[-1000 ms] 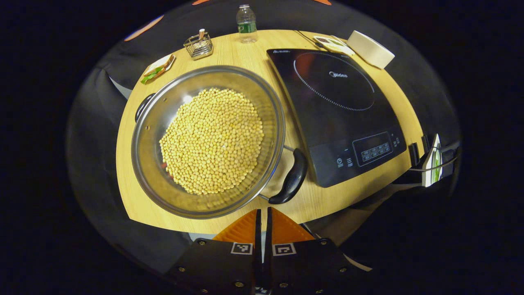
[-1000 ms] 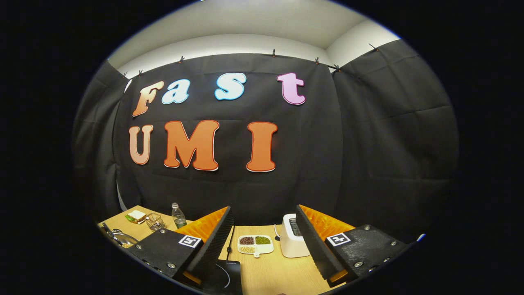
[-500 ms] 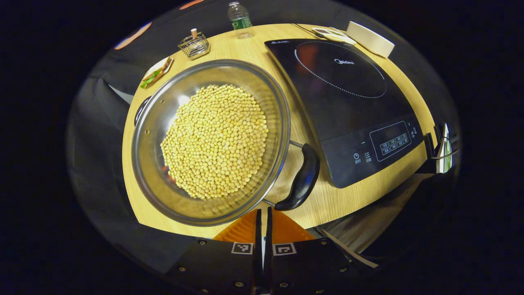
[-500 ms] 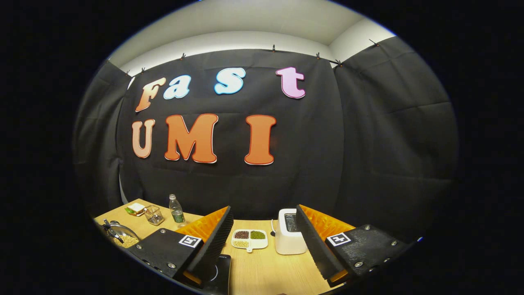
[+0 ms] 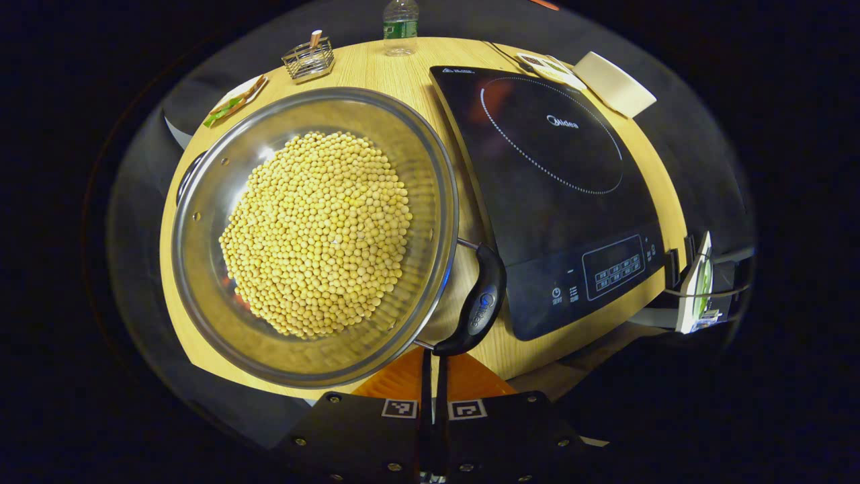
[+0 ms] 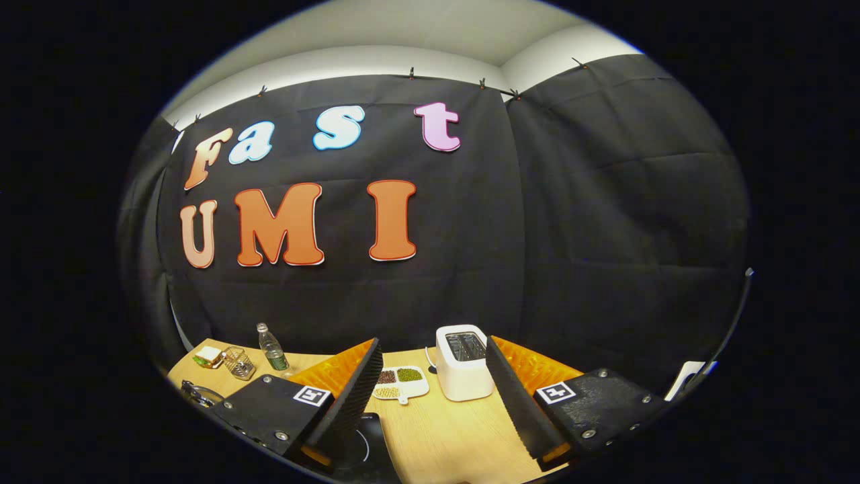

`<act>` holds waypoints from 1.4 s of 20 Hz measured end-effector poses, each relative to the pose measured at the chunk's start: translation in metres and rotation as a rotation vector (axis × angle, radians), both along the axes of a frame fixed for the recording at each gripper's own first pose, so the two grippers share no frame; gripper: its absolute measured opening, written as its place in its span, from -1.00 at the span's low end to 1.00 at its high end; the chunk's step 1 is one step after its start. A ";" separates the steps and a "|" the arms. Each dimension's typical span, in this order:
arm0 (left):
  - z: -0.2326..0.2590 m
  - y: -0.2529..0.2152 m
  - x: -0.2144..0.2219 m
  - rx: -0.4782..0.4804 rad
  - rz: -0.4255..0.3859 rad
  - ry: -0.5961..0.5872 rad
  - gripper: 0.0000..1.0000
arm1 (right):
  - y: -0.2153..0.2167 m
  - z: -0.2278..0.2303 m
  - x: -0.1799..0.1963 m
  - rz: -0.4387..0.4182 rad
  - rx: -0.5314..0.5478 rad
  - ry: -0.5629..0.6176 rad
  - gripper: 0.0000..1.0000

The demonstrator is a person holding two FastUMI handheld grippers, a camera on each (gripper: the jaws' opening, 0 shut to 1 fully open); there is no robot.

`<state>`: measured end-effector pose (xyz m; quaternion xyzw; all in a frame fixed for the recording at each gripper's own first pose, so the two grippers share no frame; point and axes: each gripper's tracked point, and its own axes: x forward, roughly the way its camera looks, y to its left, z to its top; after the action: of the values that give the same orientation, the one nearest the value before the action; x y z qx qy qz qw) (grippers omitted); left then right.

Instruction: First push the handle of the pot to place it horizontally, then grasp the pot with both hands and set it on the induction cooktop.

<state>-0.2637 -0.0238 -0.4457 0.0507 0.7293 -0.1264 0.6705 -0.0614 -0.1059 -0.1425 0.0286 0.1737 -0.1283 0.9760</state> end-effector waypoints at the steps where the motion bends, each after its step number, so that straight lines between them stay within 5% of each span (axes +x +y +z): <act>1: 0.001 -0.003 0.002 -0.014 0.028 0.009 -0.96 | 0.005 -0.002 -0.002 -0.006 0.012 0.009 0.92; 4: 0.003 -0.013 0.017 -0.052 0.090 0.016 -0.96 | 0.018 0.001 -0.007 -0.003 0.028 0.023 0.99; 11: -0.001 -0.032 0.057 -0.080 0.090 -0.074 -0.96 | 0.057 0.000 -0.008 0.060 0.014 0.064 0.92; 20: -0.003 -0.051 0.109 -0.133 0.139 -0.171 -0.96 | 0.136 -0.034 -0.013 0.238 0.064 0.203 0.92; 28: 0.021 -0.037 0.127 -0.126 0.077 -0.290 -0.95 | 0.207 -0.066 -0.029 0.386 0.109 0.333 0.92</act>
<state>-0.1370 -0.0611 -0.4250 -0.0016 0.6171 -0.1376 0.7748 -0.0905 0.1008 -0.2089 0.0258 0.3410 0.0671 0.9373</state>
